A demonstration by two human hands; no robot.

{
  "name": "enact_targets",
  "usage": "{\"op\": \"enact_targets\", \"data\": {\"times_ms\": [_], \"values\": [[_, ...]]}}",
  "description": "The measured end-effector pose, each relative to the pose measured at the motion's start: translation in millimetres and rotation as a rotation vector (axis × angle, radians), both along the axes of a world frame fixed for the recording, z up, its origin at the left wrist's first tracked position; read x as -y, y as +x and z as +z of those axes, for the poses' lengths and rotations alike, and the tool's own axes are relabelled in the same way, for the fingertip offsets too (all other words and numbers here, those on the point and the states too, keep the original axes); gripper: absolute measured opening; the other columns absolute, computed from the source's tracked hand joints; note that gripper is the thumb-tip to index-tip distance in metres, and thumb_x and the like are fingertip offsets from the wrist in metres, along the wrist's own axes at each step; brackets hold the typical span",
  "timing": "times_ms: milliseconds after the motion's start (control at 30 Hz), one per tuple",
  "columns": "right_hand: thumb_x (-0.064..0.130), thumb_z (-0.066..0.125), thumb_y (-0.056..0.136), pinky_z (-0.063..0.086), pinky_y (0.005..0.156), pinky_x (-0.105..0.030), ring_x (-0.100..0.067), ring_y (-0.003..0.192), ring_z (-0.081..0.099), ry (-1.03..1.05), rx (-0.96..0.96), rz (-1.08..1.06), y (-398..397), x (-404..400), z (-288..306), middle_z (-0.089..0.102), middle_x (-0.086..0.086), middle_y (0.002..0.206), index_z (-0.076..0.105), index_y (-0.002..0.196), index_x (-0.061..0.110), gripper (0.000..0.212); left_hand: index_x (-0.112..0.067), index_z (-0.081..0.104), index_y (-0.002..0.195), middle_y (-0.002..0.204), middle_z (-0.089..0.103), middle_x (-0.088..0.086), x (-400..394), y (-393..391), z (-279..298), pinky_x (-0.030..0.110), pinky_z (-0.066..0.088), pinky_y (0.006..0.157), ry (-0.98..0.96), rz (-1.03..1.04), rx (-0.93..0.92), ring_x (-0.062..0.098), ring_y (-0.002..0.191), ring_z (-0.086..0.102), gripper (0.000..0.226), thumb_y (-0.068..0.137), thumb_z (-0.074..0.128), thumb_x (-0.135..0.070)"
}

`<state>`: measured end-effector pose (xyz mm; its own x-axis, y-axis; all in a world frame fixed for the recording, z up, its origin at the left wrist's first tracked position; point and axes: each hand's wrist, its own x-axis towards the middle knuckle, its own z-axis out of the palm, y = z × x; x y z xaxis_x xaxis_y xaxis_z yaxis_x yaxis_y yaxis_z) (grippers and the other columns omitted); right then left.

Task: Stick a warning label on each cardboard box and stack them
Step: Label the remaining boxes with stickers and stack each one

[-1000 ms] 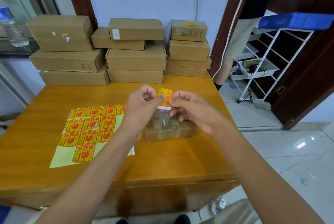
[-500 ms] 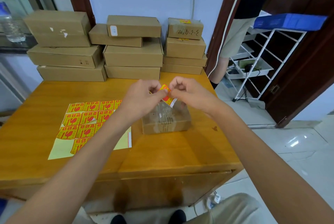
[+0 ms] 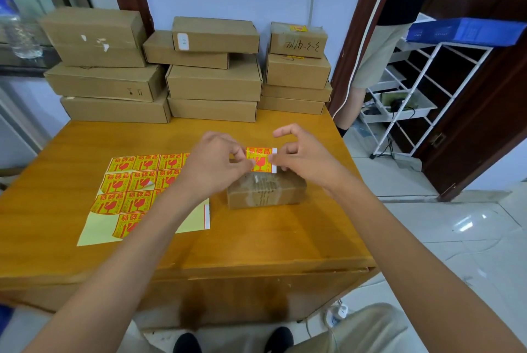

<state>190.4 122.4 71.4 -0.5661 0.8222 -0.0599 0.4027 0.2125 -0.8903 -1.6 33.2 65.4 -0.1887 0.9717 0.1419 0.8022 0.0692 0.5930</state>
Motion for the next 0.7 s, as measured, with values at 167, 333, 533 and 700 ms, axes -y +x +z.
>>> {"op": "enact_targets", "data": {"times_ms": [167, 333, 533, 700], "values": [[0.025, 0.083, 0.086, 0.046, 0.065, -0.037, -0.014, 0.068, 0.062, 0.061, 0.173, -0.026, -9.2, -8.2, -3.4, 0.076, -0.008, 0.086, 0.045, 0.129, 0.027, 0.057, -0.030, 0.066, 0.056, 0.133, 0.062, -0.015, 0.6, 5.9, -7.5, 0.044, 0.028, 0.111, -0.029, 0.046, -0.085, 0.016, 0.146, 0.025, 0.034, 0.085, 0.076, -0.044], [0.023, 0.083, 0.084, 0.039, 0.049, -0.020, -0.004, 0.058, 0.058, 0.128, 0.300, -0.018, -14.7, -8.8, 0.4, 0.072, 0.001, 0.084, 0.039, 0.137, 0.028, 0.069, -0.032, 0.061, 0.052, 0.142, 0.056, -0.012, 4.7, 13.0, -8.0, 0.046, 0.025, 0.110, -0.030, 0.061, -0.139, 0.016, 0.150, 0.017, 0.037, 0.084, 0.076, -0.043], [0.024, 0.083, 0.083, 0.043, 0.058, -0.029, -0.010, 0.069, 0.064, 0.184, 0.351, -0.027, -19.9, -5.4, 2.1, 0.073, 0.004, 0.084, 0.036, 0.147, 0.028, 0.079, -0.025, 0.066, 0.056, 0.142, 0.056, -0.010, 6.2, 17.6, -6.6, 0.041, 0.029, 0.108, 0.009, 0.062, -0.209, 0.015, 0.150, 0.018, 0.032, 0.084, 0.075, -0.039], [0.025, 0.084, 0.082, 0.044, 0.061, -0.029, -0.011, 0.076, 0.068, 0.197, 0.350, -0.032, -19.0, -2.1, -1.2, 0.073, 0.004, 0.085, 0.037, 0.152, 0.028, 0.083, -0.026, 0.067, 0.058, 0.141, 0.057, -0.011, 5.8, 19.1, -11.3, 0.042, 0.032, 0.110, 0.030, 0.068, -0.255, 0.014, 0.148, 0.022, 0.031, 0.084, 0.075, -0.041]]}}
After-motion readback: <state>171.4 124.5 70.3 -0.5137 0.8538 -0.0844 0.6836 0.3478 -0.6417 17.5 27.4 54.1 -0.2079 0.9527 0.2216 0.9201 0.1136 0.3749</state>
